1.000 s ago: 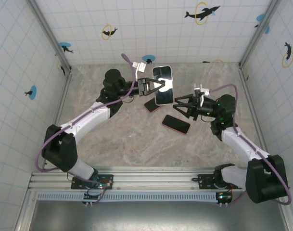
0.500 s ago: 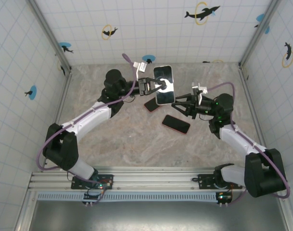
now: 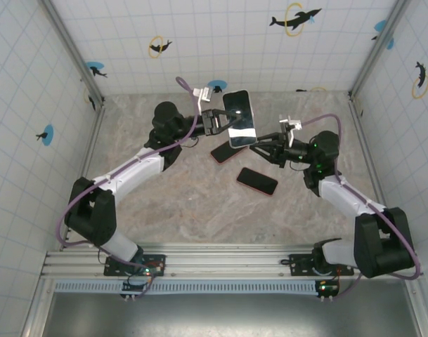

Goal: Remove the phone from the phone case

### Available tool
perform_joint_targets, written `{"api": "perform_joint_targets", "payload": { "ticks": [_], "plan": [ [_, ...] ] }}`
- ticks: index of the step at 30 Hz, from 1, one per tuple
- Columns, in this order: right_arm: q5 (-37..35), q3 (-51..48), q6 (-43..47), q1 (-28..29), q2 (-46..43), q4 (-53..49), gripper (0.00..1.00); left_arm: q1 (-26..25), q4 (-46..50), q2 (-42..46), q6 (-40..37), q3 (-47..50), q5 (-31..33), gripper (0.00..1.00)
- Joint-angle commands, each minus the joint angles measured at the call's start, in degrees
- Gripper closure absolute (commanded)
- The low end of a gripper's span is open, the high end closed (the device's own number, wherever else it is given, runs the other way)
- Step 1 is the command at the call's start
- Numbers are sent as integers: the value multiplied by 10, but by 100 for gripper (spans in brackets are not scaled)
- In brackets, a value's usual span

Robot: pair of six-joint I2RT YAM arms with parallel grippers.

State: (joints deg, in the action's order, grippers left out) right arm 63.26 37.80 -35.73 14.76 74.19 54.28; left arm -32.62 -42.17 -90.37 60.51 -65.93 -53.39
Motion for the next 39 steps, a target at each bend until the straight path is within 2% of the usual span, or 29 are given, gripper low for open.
{"api": "perform_joint_targets", "payload": {
  "ticks": [1,7,14,18,22,28,31,36,39],
  "plan": [
    [-63,21,-26,-16,25,-6,70,-25,-82,8,61,-8,-70,100],
    [-75,13,-74,-21,39,40,70,-30,-86,1,68,-14,-73,100],
    [-93,4,-190,-16,52,160,70,-36,-67,-11,52,-20,-48,100],
    [-117,-1,-215,4,49,172,70,-39,-54,-15,46,-18,3,100],
    [-183,-24,-247,17,37,164,71,-41,-81,-25,66,-5,53,100],
    [-301,-66,-339,43,35,206,69,-52,-137,-56,119,-3,60,100],
    [-351,-70,-353,64,38,202,67,-56,-140,-66,128,-4,58,100],
    [-381,-73,-374,80,39,211,73,-56,-122,-66,129,2,78,100],
    [-388,-77,-384,89,39,218,80,-56,-102,-71,130,-2,94,93]
  ]
}}
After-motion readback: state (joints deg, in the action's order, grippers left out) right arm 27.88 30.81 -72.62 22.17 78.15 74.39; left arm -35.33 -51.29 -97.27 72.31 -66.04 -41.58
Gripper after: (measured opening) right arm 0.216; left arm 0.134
